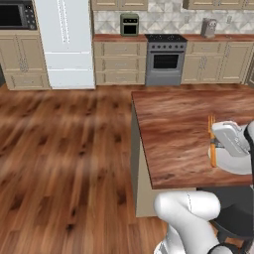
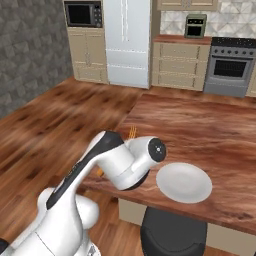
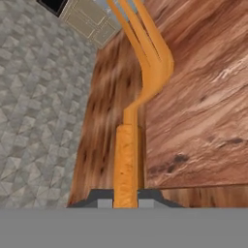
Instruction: Take the fork and place it on the left side of the plate. Then take the spoon and place it on the right side of the plate. Make sure they're directly next to the plate.
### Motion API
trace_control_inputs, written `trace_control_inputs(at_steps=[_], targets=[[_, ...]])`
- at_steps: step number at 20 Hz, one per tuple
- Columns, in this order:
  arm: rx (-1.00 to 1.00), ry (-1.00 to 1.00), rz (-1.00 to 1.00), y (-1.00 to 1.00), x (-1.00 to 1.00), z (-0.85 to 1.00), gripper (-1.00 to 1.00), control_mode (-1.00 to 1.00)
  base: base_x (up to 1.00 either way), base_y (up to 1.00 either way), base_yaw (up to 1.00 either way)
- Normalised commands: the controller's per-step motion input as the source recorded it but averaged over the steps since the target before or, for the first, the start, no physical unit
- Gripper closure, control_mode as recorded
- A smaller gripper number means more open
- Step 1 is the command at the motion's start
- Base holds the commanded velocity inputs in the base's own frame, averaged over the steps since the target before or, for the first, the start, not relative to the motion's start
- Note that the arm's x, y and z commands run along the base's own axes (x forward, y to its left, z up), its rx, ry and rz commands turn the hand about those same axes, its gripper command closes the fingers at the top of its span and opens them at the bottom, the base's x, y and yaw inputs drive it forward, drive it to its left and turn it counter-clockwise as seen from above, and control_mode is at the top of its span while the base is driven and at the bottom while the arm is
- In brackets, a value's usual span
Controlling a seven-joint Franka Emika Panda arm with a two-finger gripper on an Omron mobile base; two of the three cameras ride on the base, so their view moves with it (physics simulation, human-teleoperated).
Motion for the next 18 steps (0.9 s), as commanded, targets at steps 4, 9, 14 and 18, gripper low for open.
trace_control_inputs(at_steps=[4,9,14,18], targets=[[-0.03,-0.02,0.07,-0.24,0.15,-0.61,1.00,-1.00,0.00,0.00,0.00],[-0.08,0.00,0.07,-0.01,0.26,-0.63,1.00,-1.00,0.00,0.00,0.00],[-0.04,0.00,0.05,-0.01,0.35,-0.47,1.00,-1.00,0.00,0.00,0.00],[0.00,0.00,0.06,-0.21,0.44,-0.39,1.00,-1.00,0.00,0.00,0.00]])
